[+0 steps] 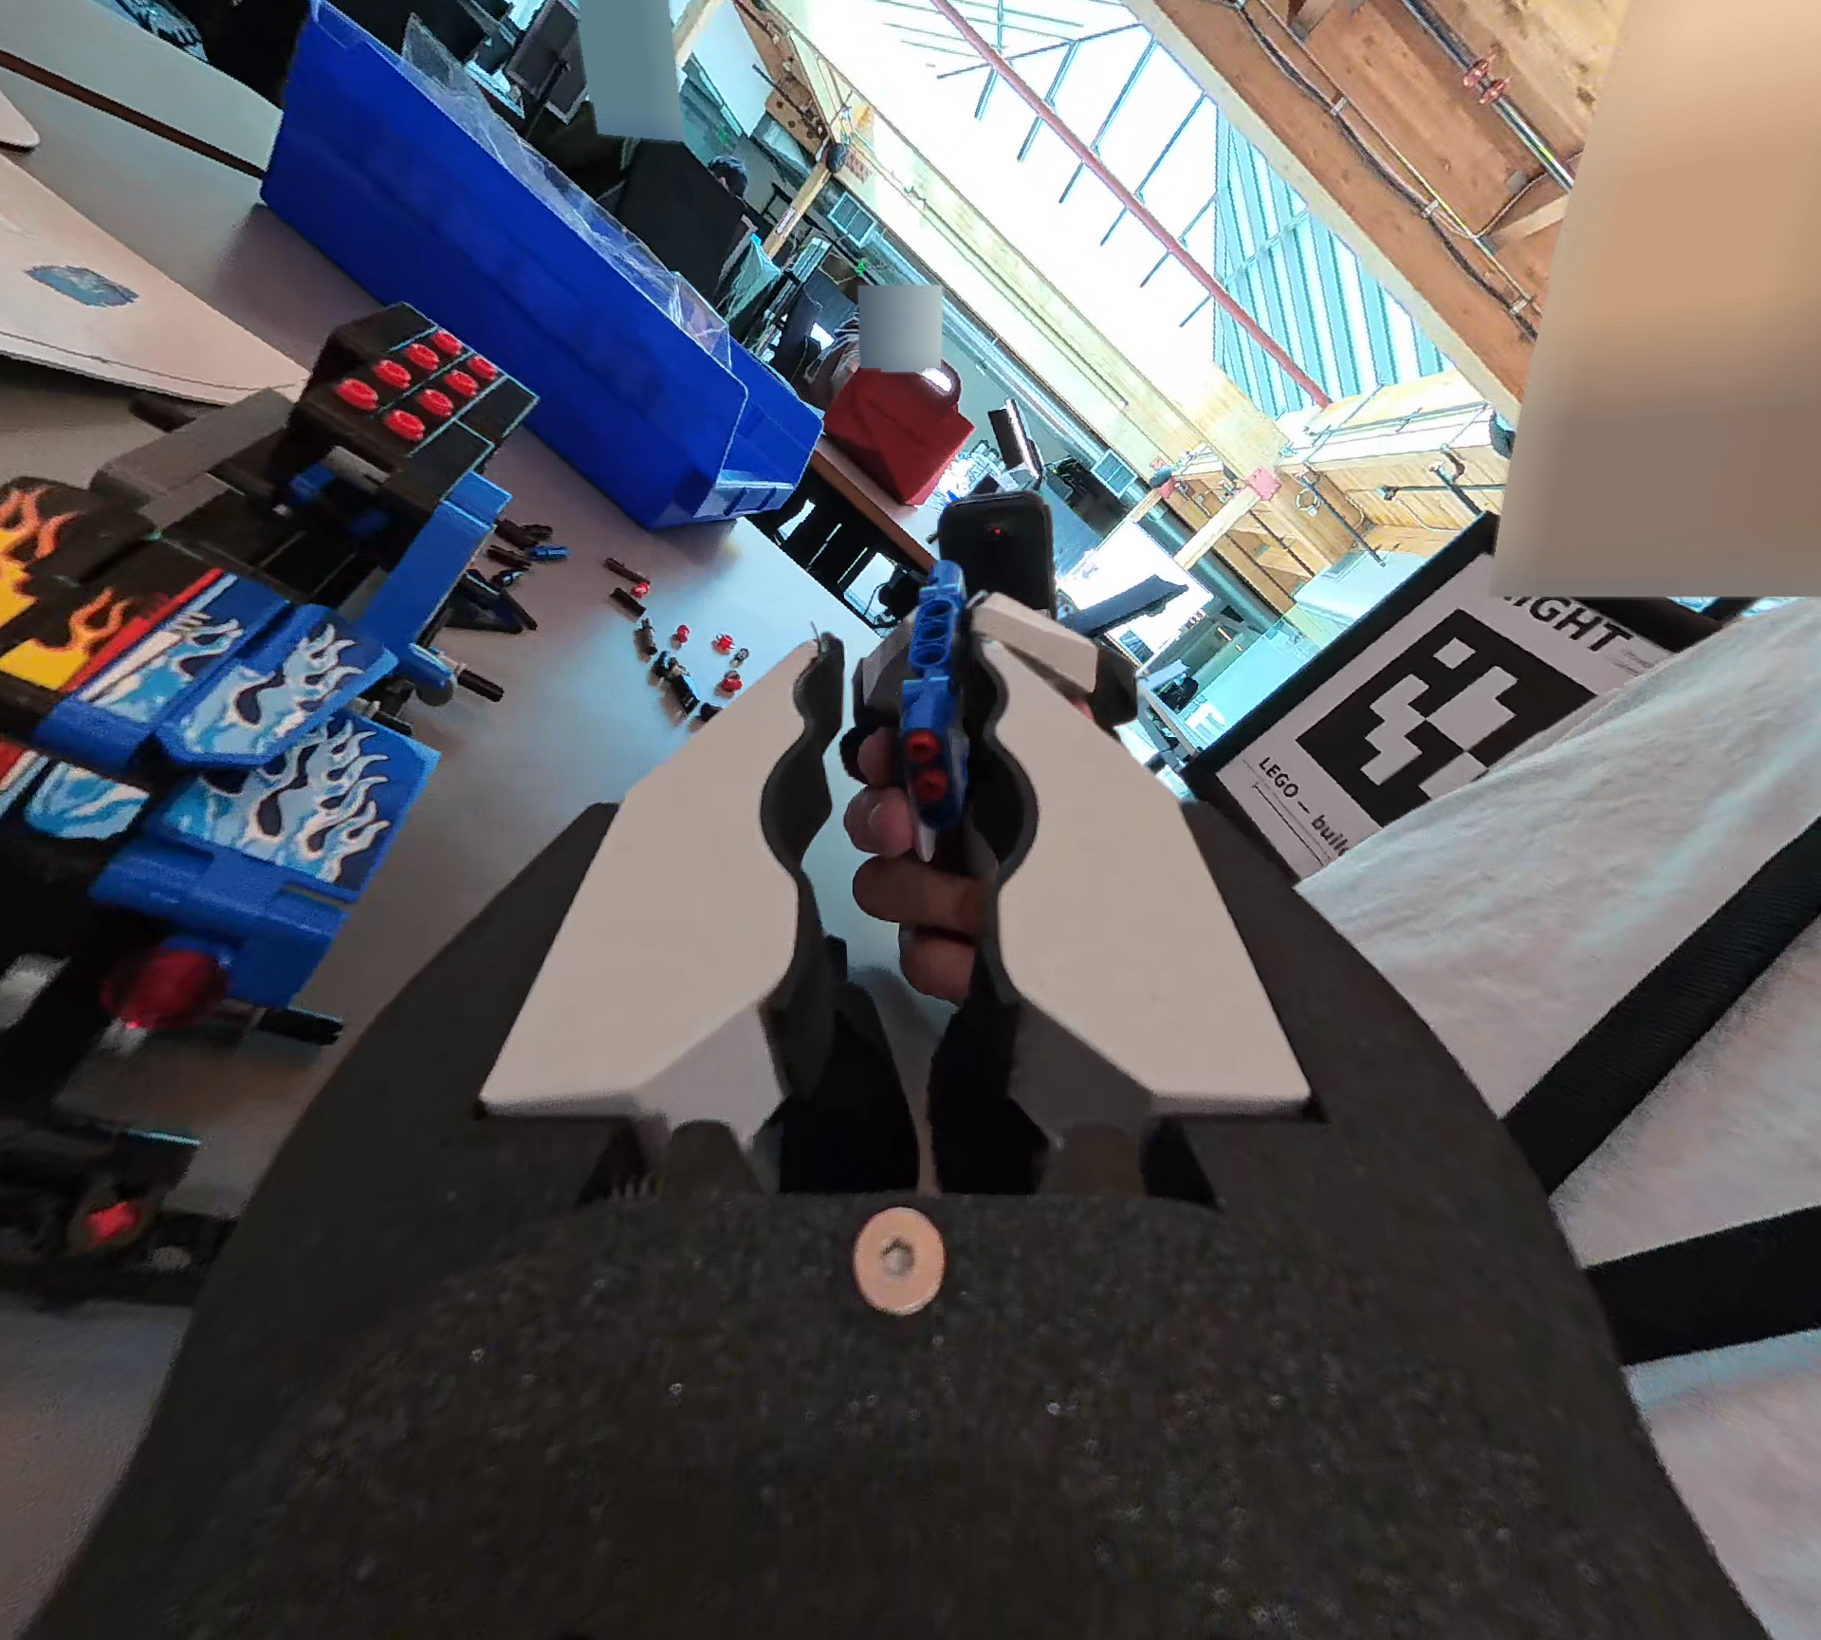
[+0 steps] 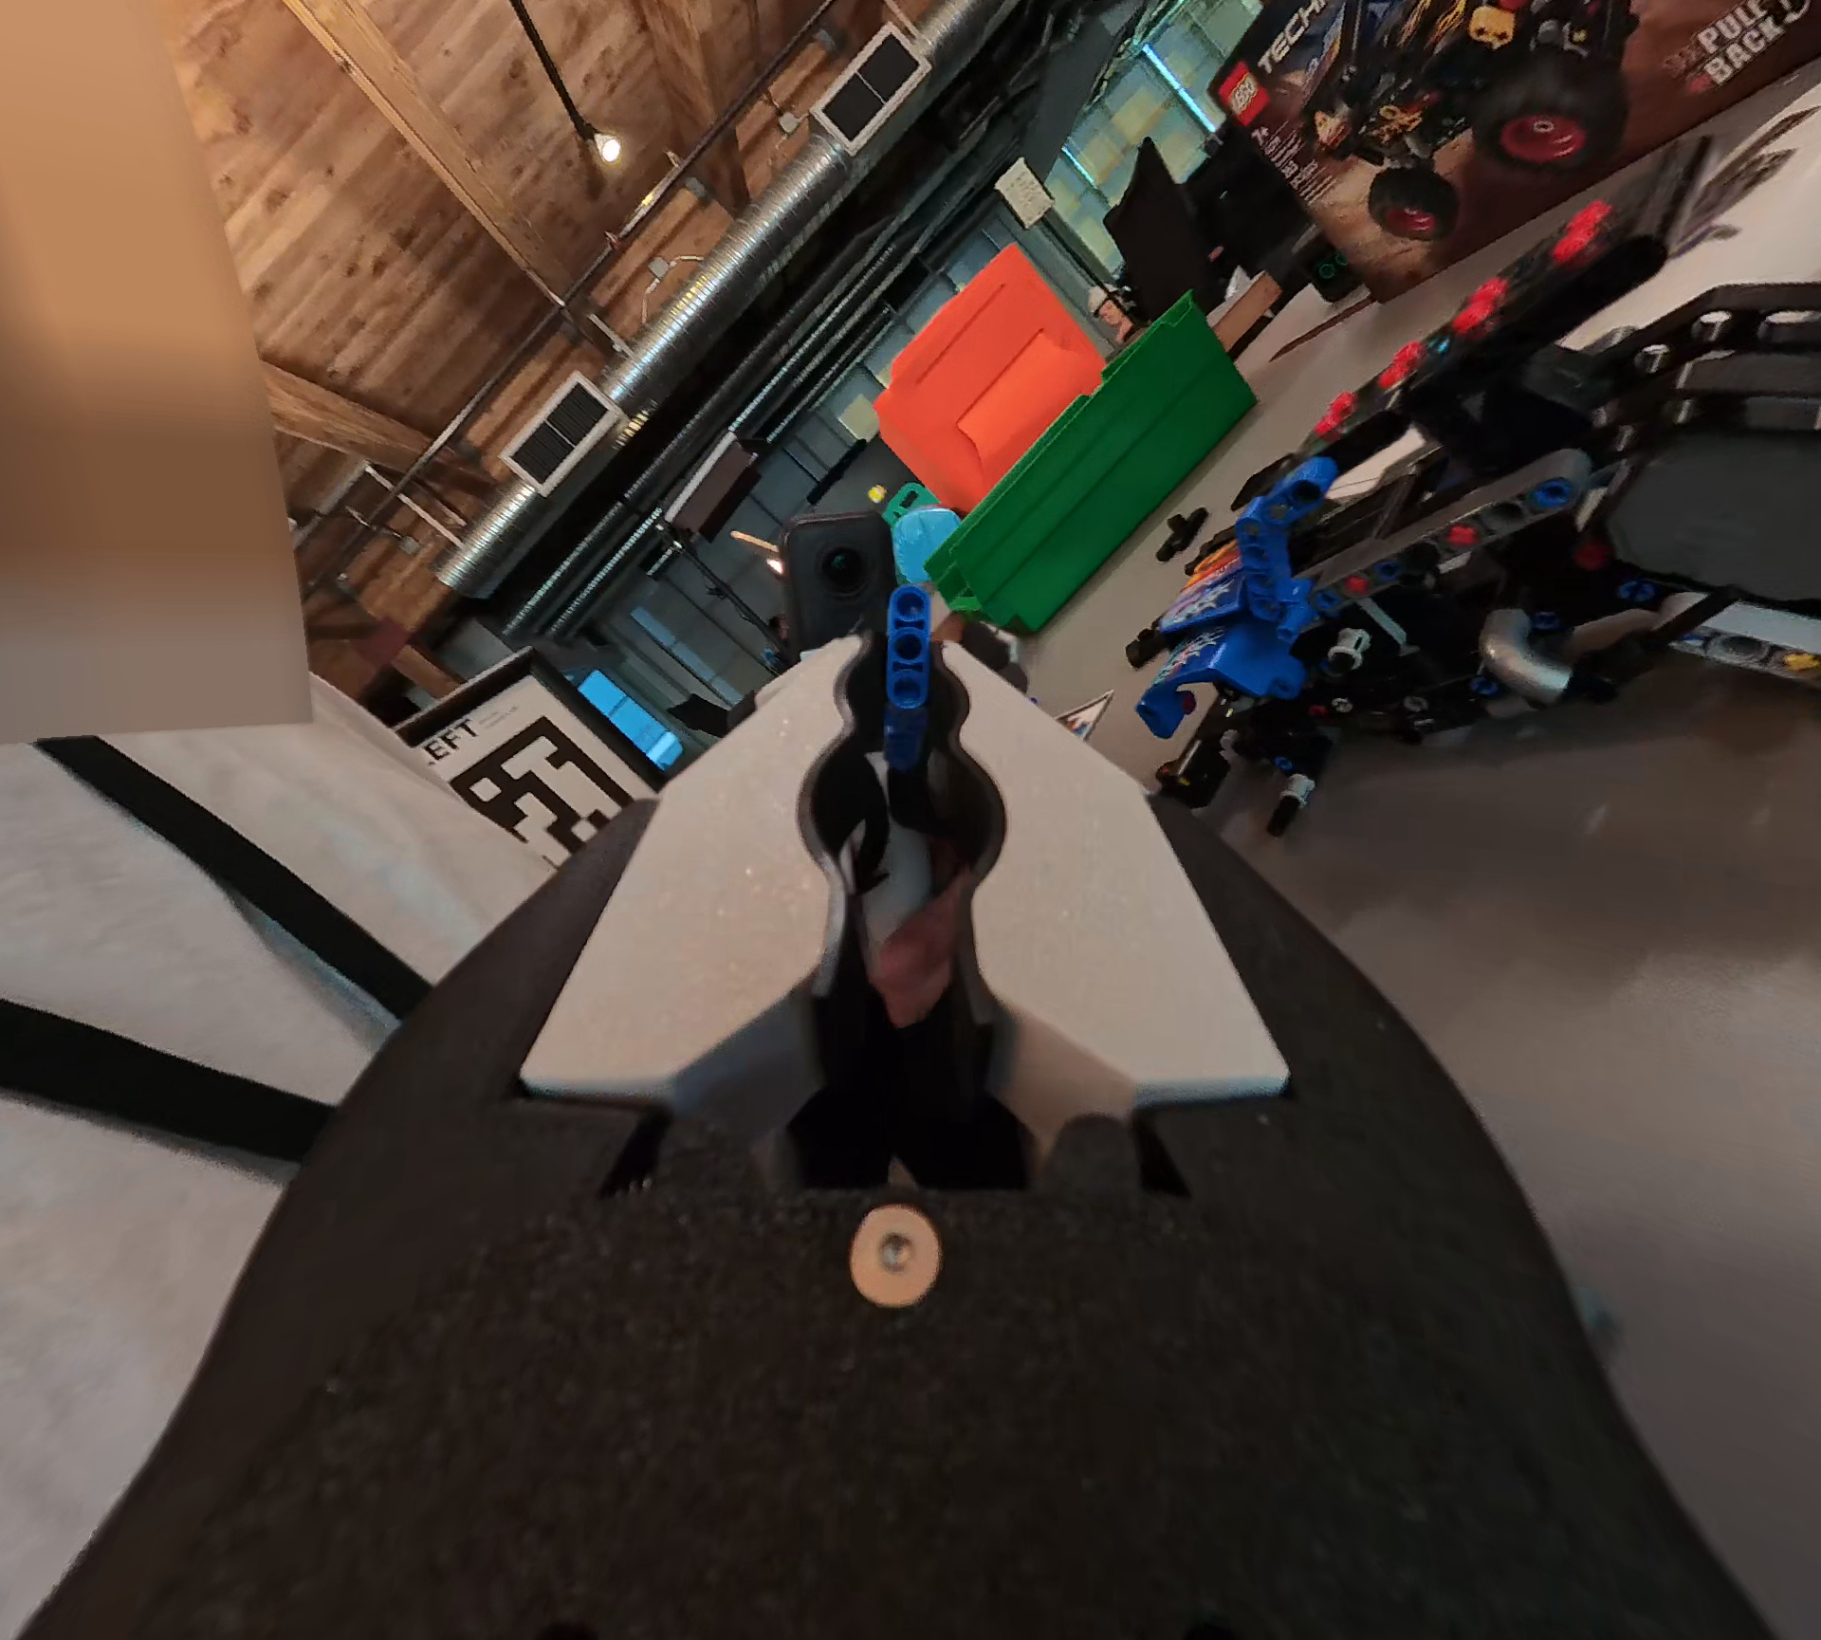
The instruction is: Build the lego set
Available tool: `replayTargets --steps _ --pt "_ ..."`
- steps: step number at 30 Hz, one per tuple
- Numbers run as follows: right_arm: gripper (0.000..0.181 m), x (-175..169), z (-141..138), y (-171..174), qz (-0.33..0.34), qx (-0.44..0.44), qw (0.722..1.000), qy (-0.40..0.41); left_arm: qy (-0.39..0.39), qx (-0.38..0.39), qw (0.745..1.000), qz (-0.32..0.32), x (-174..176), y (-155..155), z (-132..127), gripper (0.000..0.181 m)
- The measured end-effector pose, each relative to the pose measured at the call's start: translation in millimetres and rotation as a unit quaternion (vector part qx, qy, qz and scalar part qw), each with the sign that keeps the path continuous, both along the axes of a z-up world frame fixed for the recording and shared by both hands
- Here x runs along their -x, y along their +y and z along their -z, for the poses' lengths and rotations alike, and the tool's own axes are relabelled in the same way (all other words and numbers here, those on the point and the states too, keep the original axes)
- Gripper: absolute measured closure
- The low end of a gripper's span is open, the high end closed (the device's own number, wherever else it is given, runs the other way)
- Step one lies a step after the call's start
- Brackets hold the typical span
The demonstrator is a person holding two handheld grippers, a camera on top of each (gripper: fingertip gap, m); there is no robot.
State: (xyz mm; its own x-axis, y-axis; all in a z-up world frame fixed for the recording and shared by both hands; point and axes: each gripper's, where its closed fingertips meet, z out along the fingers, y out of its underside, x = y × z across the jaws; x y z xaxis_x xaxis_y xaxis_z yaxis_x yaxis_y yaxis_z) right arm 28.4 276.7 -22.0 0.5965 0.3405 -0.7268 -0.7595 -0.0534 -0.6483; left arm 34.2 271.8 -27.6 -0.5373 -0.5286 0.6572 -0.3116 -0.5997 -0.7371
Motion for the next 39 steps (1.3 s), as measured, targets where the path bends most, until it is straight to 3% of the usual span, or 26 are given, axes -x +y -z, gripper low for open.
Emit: replayTargets --steps 6,14,20,29,39 --pt "0.175 -8.5 1.0 0.1 -0.002 -0.004 1.000 0.018 0.007 -0.023 1.000 -0.010 -4.0 3.4 4.0 0.160" --pt "0.174 -26.7 -1.8 -0.2 0.024 -0.008 0.999 0.037 0.012 -0.112 0.992 -0.052 0.5 21.1 12.7 0.158" --pt "0.175 -32.4 4.0 0.8 0.038 -0.003 0.997 0.064 -0.017 -0.087 0.995 -0.050 8.4 24.0 -0.3 0.159" --pt "0.175 -18.8 1.9 4.3 0.021 -0.011 0.998 0.063 0.019 -0.031 0.998 -0.042 -3.3 12.7 6.8 0.159" --pt "0.175 -20.2 1.7 0.6 0.019 -0.018 0.996 0.082 0.005 -0.013 0.996 -0.089 3.1 38.1 -1.8 0.160"
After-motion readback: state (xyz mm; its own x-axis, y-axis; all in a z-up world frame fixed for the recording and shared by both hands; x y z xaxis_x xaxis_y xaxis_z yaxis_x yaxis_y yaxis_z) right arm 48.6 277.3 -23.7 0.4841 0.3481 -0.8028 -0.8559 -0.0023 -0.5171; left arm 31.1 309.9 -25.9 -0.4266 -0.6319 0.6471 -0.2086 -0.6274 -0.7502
